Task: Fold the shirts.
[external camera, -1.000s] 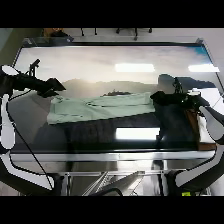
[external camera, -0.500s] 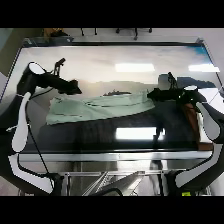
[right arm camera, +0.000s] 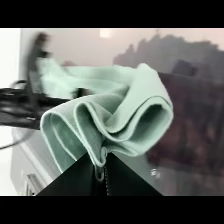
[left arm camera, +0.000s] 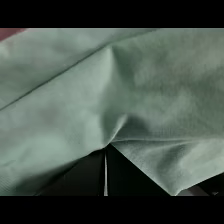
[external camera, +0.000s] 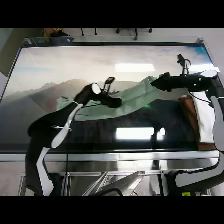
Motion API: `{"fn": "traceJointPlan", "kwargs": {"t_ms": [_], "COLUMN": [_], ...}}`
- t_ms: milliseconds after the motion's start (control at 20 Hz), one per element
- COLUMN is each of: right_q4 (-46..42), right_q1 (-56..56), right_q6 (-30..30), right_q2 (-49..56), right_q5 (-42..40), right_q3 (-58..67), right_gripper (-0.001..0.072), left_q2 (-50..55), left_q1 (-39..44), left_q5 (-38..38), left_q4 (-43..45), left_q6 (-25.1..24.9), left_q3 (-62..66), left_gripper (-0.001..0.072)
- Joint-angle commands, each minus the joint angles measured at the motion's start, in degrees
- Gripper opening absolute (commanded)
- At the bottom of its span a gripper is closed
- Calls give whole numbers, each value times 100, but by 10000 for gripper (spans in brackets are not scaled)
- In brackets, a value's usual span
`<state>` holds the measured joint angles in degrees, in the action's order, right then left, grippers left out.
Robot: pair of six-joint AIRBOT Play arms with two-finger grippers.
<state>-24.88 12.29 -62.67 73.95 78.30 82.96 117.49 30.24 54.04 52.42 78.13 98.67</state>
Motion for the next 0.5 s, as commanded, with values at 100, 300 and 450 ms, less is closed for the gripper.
{"fn": "traceJointPlan", "kwargs": {"t_ms": [100, 300, 450], "right_q4": [-11, -79, 120], "right_q1": [13, 0, -15], "right_q6": [-605, -660, -660], "right_q2": [-682, -675, -675], "right_q5": [409, 531, 511], "right_q3": [55, 44, 44], "right_gripper": [20, 20, 20], "left_q2": [1091, 656, -267], "left_q1": [723, 420, -271], "left_q5": [205, 1198, 2124], "left_q4": [7, 7, 15], "left_q6": [546, 538, 225], "left_q3": [1617, 1963, 1641], "left_gripper": [13, 13, 13]}}
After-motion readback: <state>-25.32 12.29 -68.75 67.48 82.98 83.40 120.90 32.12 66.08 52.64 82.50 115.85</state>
